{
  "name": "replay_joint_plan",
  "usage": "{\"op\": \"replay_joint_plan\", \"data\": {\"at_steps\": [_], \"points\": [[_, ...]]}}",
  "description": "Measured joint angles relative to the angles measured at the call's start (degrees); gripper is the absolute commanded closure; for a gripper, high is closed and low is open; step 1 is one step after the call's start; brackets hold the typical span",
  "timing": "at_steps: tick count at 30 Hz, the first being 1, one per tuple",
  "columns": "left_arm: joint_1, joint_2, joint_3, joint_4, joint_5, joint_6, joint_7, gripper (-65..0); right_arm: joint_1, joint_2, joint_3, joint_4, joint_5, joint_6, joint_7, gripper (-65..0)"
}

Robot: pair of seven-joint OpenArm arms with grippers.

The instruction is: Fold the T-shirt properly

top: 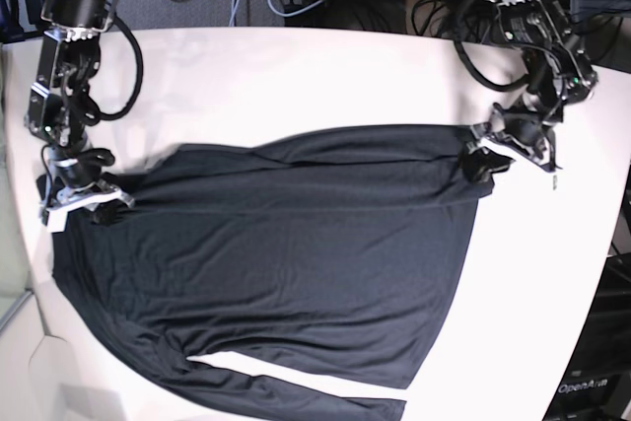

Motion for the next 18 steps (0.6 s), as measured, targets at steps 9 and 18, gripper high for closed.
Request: {"op": "replay_joint_plan", "data": {"at_steps": [9, 18], "points": [[-1.3, 0.1, 6.0, -0.5, -0.2, -0.1, -0.5, -29.5, -0.3, 0.2, 0.4, 0.0, 0.0, 0.0, 0.0, -25.8], [-3.4, 1.0, 7.1, -0.5, 0.7, 0.1, -0.3, -29.4, -0.9, 0.5, 0.1, 0.1, 0.1, 0.0, 0.2, -16.7]]}}
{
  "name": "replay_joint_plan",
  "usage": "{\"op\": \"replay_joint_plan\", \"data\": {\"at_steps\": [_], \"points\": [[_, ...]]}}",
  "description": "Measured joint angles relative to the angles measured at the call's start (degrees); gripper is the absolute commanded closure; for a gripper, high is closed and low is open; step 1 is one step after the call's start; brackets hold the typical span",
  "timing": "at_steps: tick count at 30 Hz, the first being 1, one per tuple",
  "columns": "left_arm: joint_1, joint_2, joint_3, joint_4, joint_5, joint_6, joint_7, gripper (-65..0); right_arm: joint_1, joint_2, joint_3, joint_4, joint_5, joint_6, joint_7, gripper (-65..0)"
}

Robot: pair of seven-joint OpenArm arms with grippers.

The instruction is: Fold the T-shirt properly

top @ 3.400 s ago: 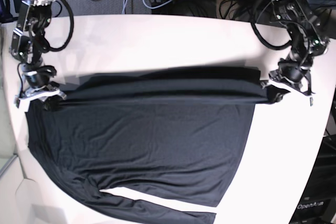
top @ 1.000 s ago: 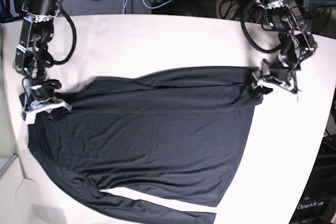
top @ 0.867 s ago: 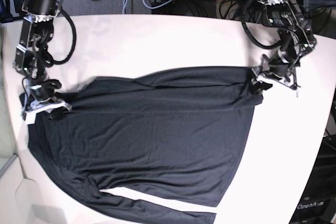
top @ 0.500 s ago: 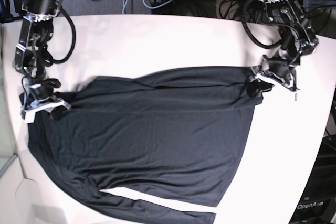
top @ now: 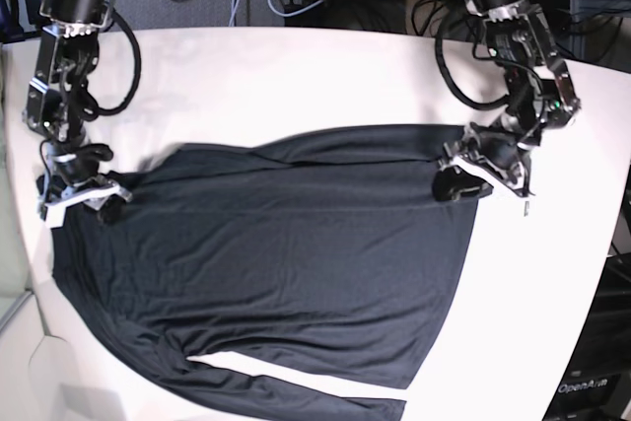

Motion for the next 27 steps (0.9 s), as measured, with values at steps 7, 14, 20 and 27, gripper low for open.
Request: {"op": "replay_joint_plan", "data": {"at_steps": [7, 14, 20, 27], "points": [[-0.6, 0.0, 2.7, -3.8, -0.1, 0.0, -0.7, -6.9, 1.7, 1.6, -0.3, -0.3, 0.1, 0.0, 0.2, -0.4], [-0.9, -0.5, 5.2, -11.6, 3.3, 0.3, -6.0, -1.8, 3.7, 3.1, -3.4, -7.0, -0.1, 0.0, 0.3, -0.4], [-1.0, -0.2, 7.1, -13.4, 5.9, 0.2, -10.1, -1.8, 4.7, 4.3, -4.5, -10.2, 0.0, 0.0, 1.2, -0.4], [-1.5, -1.6, 7.2, -17.0, 4.1, -0.9, -11.8, -1.8, 4.2, 4.2, -4.6, -10.9, -0.1, 0.0, 1.4, -0.3]]}}
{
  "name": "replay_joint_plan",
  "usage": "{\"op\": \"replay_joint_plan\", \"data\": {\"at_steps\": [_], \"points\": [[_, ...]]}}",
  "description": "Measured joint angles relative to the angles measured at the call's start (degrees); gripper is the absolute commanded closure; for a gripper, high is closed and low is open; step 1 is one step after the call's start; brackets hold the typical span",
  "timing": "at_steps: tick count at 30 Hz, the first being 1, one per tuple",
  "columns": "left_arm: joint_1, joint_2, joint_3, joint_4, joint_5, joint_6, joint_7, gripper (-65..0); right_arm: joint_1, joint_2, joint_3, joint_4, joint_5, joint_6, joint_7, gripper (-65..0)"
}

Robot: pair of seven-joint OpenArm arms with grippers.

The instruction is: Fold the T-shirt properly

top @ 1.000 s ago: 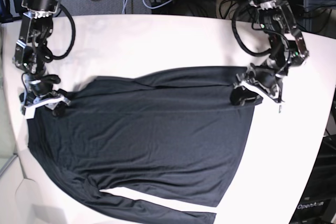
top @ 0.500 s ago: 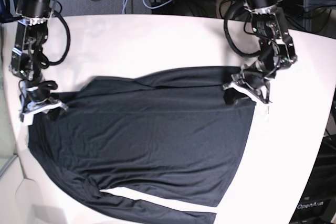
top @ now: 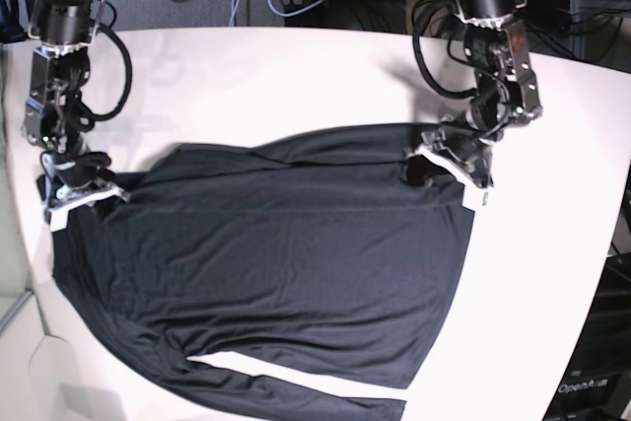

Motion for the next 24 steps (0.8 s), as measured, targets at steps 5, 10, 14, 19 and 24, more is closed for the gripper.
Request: {"op": "replay_joint_plan", "data": {"at_steps": [5, 10, 14, 19, 24], "points": [[-0.2, -0.9, 0.2, -1.4, -0.5, -0.6, -1.7, -1.8, -0.7, 0.1, 0.0, -2.5, 0.4, 0.1, 1.8, -0.3], [0.0, -3.0, 0.3, -1.6, -0.6, -0.7, -2.0, -1.8, -0.8, 0.1, 0.4, -3.9, -2.6, 0.8, 3.3, -0.3], [1.2, -3.4, 0.3, -1.5, -1.3, -0.9, -3.0, -1.8, -3.4, 0.0, 0.4, -3.2, -2.4, 1.4, 6.8, -0.1], [3.0, -4.3, 0.3, -0.6, -1.4, -1.6, -3.9, -1.8, -6.3, 0.1, 0.4, -2.8, -1.9, 2.0, 10.7, -0.1], [4.6, -5.8, 0.3, -0.4, -2.9, -2.2, -4.2, -1.8, -8.3, 0.3, 0.9, -2.6, -1.4, 4.6, 12.3, -0.1]]}}
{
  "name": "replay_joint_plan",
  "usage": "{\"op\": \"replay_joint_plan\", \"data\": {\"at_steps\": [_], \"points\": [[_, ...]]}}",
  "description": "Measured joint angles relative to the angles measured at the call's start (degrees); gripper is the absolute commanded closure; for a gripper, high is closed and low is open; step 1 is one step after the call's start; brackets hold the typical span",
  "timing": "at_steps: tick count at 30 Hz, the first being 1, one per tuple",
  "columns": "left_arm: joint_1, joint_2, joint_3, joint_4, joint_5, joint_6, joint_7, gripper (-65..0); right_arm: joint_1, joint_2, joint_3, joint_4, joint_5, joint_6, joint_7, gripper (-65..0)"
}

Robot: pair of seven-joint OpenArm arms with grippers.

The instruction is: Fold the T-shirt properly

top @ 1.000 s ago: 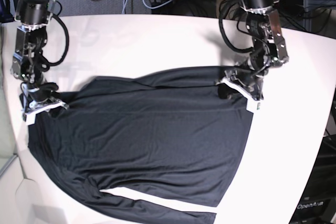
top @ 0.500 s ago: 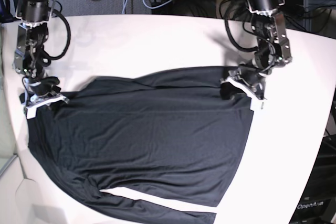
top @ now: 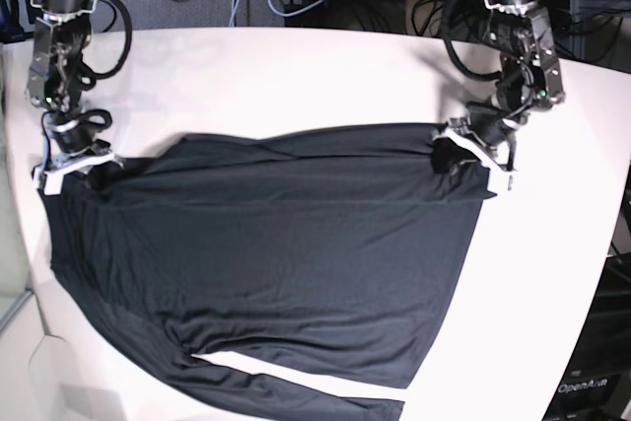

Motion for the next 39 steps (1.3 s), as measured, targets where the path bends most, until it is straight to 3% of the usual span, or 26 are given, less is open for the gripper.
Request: {"op": "replay_joint_plan", "data": {"at_steps": [4, 12, 22, 35, 39], "points": [[1.8, -0.8, 0.0, 0.3, -1.2, -0.3, -0.8, -1.8, -1.5, 0.1, 0.2, 0.2, 0.6, 0.8, 1.1, -0.1], [5.0, -1.3, -0.3, 0.6, -1.9, -4.9, -2.7, -1.8, -5.5, -0.7, 0.1, 0.6, 0.9, 1.8, 7.2, -0.1], [11.4, -1.6, -0.4, 5.0, -3.3, -5.5, -3.5, -1.8, -10.8, -1.8, 0.1, 1.6, 1.7, 2.5, 14.1, -0.1], [16.6, -4.1, -0.5, 9.0, -2.8, -6.1, -3.6, -1.8, -17.7, -2.9, 0.2, 9.0, 0.8, 1.8, 12.6, -0.1], [16.6, -4.1, -0.5, 9.0, -2.8, -5.9, -3.6, -1.8, -20.8, -3.2, 0.2, 13.7, -0.3, 1.6, 9.9, -0.1]]}}
